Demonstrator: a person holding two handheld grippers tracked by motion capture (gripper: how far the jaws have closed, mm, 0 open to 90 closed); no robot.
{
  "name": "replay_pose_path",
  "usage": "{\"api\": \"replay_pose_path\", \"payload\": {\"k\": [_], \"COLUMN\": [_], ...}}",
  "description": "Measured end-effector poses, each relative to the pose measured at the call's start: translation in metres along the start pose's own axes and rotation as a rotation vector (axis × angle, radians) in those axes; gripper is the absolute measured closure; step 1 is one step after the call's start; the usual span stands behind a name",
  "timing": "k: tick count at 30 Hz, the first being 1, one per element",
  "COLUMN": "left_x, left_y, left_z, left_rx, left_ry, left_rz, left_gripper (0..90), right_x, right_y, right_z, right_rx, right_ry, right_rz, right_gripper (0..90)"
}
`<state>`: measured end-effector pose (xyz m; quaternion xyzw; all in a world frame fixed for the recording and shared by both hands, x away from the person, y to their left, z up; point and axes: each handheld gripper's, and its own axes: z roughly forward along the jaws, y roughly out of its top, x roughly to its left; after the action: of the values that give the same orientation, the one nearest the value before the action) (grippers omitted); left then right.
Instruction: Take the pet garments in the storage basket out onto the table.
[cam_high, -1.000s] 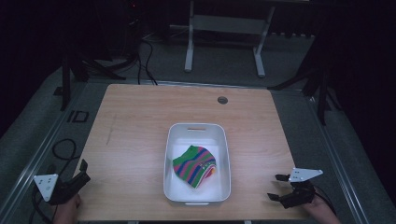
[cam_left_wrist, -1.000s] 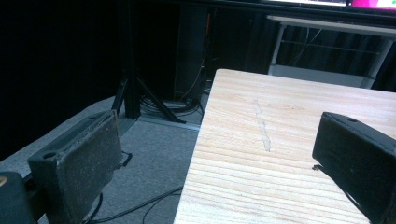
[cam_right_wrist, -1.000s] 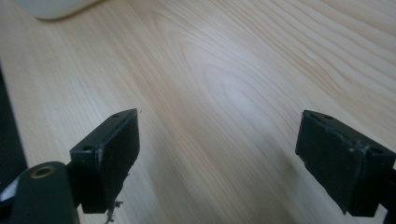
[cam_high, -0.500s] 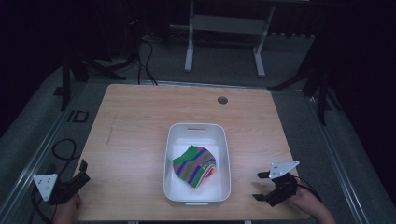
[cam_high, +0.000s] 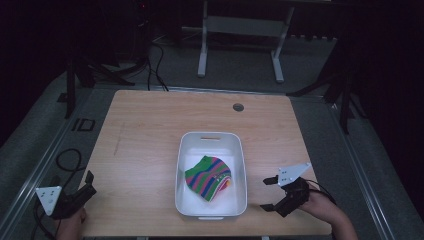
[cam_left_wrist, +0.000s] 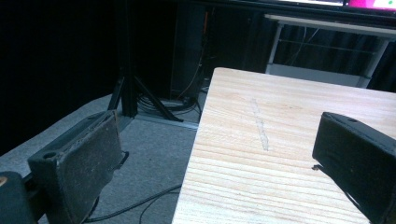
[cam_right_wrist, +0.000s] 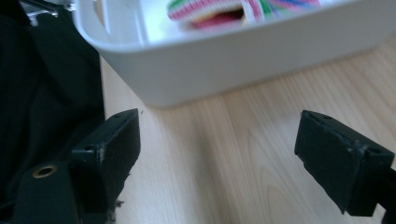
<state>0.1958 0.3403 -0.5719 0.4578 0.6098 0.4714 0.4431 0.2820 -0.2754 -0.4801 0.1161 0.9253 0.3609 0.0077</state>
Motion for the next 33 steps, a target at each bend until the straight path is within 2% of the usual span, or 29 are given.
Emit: {"api": "replay_pose_path", "payload": {"k": [1, 6, 15, 22, 28, 31, 33], "left_x": [0.000, 0.000, 0.000, 0.001, 0.001, 0.001, 0.001], "left_y": [0.000, 0.000, 0.000, 0.000, 0.000, 0.000, 0.000], "left_z": [0.000, 0.000, 0.000, 0.000, 0.000, 0.000, 0.000], "left_rx": [-0.001, 0.000, 0.000, 0.003, 0.004, 0.006, 0.006], "left_ry": [0.000, -0.001, -0.002, -0.006, -0.008, -0.010, -0.011], "left_rz": [-0.001, -0.001, -0.002, -0.003, -0.004, -0.006, -0.006], "left_gripper": [1.8, 1.8, 1.8, 1.8, 1.8, 1.8, 1.8], "right_x": [0.002, 0.004, 0.003, 0.001, -0.003, -0.003, -0.001], "right_y": [0.007, 0.021, 0.040, 0.063, 0.080, 0.089, 0.094], "right_z": [-0.001, -0.001, -0.007, -0.011, -0.003, 0.008, 0.015], "right_rx": [-0.005, -0.001, -0.001, -0.027, -0.026, -0.005, 0.004], "right_ry": [0.013, 0.040, 0.025, 0.030, 0.059, 0.087, 0.066], "right_rz": [-0.017, -0.038, -0.060, -0.069, -0.075, -0.077, -0.095], "right_gripper": [14.2, 14.2, 14.2, 13.4, 13.4, 12.8, 12.8]}}
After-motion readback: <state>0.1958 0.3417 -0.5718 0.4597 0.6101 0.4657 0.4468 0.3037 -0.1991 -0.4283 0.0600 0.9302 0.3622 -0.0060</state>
